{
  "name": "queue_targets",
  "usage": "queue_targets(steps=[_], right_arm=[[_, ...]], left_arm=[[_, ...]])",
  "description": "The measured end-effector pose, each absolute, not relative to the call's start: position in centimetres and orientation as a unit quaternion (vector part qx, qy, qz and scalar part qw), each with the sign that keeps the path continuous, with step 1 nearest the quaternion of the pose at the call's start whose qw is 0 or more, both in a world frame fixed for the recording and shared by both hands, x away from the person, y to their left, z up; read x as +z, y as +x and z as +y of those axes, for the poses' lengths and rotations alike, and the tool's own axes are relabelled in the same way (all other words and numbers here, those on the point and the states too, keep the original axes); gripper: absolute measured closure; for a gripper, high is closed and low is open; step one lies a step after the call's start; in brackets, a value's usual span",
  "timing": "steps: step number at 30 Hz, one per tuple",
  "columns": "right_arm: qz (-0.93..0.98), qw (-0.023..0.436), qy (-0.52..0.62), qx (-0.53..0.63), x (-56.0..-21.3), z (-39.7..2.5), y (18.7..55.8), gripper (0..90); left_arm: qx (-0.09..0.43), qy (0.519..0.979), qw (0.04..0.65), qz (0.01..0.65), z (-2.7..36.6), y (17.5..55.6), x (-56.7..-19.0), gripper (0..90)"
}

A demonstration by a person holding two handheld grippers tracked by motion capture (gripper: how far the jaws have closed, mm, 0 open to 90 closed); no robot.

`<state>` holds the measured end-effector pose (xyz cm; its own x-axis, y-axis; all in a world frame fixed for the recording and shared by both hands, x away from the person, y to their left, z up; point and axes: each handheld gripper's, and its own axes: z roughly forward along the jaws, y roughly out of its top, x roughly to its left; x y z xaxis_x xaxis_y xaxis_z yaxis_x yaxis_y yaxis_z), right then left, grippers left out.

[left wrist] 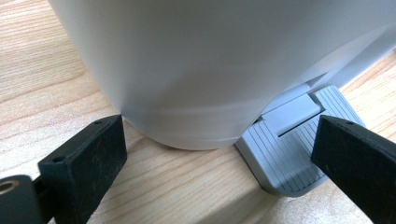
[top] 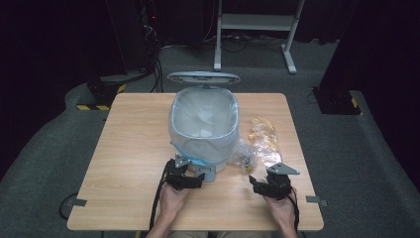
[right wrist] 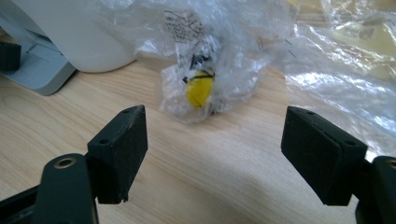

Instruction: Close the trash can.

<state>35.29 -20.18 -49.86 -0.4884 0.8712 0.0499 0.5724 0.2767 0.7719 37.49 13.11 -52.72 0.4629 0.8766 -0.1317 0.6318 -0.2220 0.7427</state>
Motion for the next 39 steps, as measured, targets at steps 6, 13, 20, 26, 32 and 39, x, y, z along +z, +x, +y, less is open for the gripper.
queue_targets(steps=[6, 13, 20, 26, 32, 39], right_arm=[[0.778, 0.193, 0.461, 0.381, -49.5, -19.6, 35.7, 23.1], [0.779, 0.195, 0.459, 0.381, -49.0, -18.9, 36.3, 22.7], [0.783, 0.203, 0.449, 0.381, -48.0, -17.9, 37.2, 21.9], [0.781, 0.196, 0.453, 0.383, -47.8, -17.5, 38.2, 22.3], [0.777, 0.194, 0.458, 0.386, -47.9, -17.5, 38.9, 23.1], [0.775, 0.191, 0.461, 0.388, -48.1, -17.0, 39.7, 24.3]], left_arm=[[0.16, 0.765, 0.383, 0.492, 13.1, 37.5, -52.7, 3.7], [0.159, 0.765, 0.383, 0.493, 13.1, 37.5, -52.7, 3.7], [0.159, 0.765, 0.383, 0.493, 13.1, 37.5, -52.7, 3.7], [0.159, 0.765, 0.383, 0.493, 13.1, 37.5, -52.7, 3.7], [0.159, 0.765, 0.383, 0.493, 13.1, 37.5, -52.7, 3.7], [0.159, 0.765, 0.383, 0.493, 13.1, 37.5, -52.7, 3.7]])
